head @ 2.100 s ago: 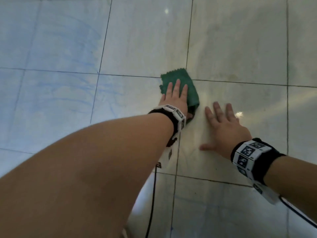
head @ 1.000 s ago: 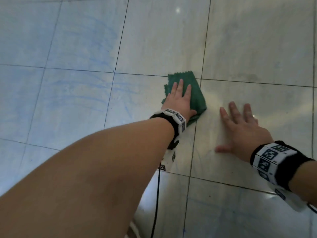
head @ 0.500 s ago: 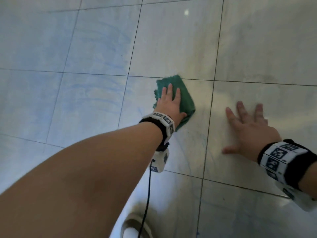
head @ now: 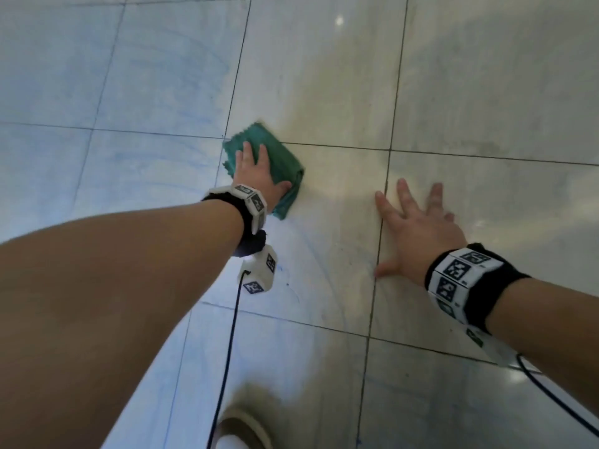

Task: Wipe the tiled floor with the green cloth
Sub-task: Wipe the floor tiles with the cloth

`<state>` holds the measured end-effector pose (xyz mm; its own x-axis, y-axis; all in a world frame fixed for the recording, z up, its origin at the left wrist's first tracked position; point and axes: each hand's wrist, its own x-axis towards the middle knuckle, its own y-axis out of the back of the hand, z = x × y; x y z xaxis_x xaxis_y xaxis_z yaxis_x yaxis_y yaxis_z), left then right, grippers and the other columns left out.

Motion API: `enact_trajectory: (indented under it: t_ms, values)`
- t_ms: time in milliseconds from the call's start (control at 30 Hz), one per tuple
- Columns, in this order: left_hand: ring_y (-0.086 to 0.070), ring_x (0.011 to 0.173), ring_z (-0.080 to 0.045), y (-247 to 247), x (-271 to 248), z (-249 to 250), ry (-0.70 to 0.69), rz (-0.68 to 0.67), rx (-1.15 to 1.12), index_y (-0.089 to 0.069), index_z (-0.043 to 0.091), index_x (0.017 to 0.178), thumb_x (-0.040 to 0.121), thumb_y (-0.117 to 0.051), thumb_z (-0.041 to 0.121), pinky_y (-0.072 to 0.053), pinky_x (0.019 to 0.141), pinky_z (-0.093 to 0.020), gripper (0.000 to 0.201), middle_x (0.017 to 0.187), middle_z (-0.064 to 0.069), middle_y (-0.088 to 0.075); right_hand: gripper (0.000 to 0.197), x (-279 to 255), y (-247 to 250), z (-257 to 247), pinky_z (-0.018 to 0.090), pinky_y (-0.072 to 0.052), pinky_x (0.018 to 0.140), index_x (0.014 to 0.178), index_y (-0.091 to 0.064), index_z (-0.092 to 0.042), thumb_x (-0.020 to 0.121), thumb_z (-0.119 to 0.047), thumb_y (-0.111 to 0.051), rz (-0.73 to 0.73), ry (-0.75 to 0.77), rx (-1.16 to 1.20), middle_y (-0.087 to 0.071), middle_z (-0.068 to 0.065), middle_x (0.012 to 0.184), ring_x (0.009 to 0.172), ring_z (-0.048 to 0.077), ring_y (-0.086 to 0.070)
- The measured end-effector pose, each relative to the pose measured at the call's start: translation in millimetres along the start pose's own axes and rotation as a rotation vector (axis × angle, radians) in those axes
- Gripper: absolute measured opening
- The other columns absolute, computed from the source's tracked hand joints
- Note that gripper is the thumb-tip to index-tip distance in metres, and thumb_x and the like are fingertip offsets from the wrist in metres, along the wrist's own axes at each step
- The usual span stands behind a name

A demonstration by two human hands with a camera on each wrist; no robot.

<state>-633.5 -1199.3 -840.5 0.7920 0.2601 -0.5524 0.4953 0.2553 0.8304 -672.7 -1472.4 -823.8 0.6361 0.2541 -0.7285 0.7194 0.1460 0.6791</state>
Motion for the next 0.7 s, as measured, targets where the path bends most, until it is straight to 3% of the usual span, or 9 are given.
enact_trajectory:
  t_ms: [133,300,400,467,633,700]
  values:
    - [0.009,0.151,-0.034,10.4,6.6,-19.2,0.039,0.006,-0.014,0.005,0.013,0.157,0.096,-0.055,0.048,-0.005,0.123,-0.043,0.093,0.164,-0.013,0.015,0.139,4.6,2.9,-4.6,0.064,-0.017,0.117,0.15,0.026,-0.04,0.061,-0.077,-0.073,-0.006,0.005,-0.027,0.036,-0.003,0.158,0.144,0.052,0.022]
    - [0.015,0.15,-0.03,-17.7,-30.1,43.8,-0.275,-0.122,0.117,0.009,0.017,0.157,0.094,-0.059,0.046,-0.007,0.123,-0.047,0.097,0.162,-0.01,0.023,0.136,11.4,8.5,-13.1,0.066,-0.017,0.116,0.149,0.028,-0.04,0.063,-0.08,-0.069,-0.003,0.033,-0.061,0.037,0.0,0.158,0.143,0.053,0.021]
    - [0.016,0.15,-0.027,-29.5,-36.8,64.4,-0.344,-0.147,0.125,0.007,0.019,0.158,0.093,-0.061,0.047,-0.006,0.124,-0.043,0.098,0.162,-0.008,0.024,0.135,12.2,10.6,-14.2,0.065,-0.019,0.116,0.15,0.028,-0.041,0.063,-0.081,-0.068,-0.004,0.037,-0.086,0.037,0.001,0.158,0.143,0.053,0.021]
    - [0.015,0.151,-0.026,-19.4,-25.8,50.6,-0.286,-0.12,0.083,0.007,0.02,0.158,0.092,-0.062,0.048,-0.005,0.124,-0.041,0.099,0.162,-0.007,0.023,0.136,11.3,11.1,-14.6,0.065,-0.018,0.117,0.149,0.029,-0.041,0.063,-0.08,-0.069,-0.009,0.039,-0.084,0.037,0.0,0.158,0.144,0.052,0.021]
    - [0.008,0.151,-0.034,12.4,8.0,-24.7,0.056,-0.039,0.015,0.006,0.014,0.157,0.092,-0.06,0.05,-0.004,0.123,-0.043,0.1,0.163,-0.014,0.016,0.136,11.1,11.4,-14.2,0.065,-0.016,0.118,0.149,0.03,-0.041,0.064,-0.077,-0.071,-0.015,0.043,-0.077,0.039,-0.002,0.157,0.144,0.051,0.024]
    - [0.008,0.151,-0.035,15.6,10.0,-41.2,0.081,-0.035,-0.015,0.006,0.014,0.157,0.093,-0.061,0.048,-0.006,0.123,-0.044,0.099,0.163,-0.014,0.016,0.137,11.0,11.9,-14.5,0.065,-0.016,0.118,0.149,0.03,-0.041,0.064,-0.077,-0.072,-0.02,0.045,-0.073,0.039,-0.002,0.156,0.143,0.051,0.025]
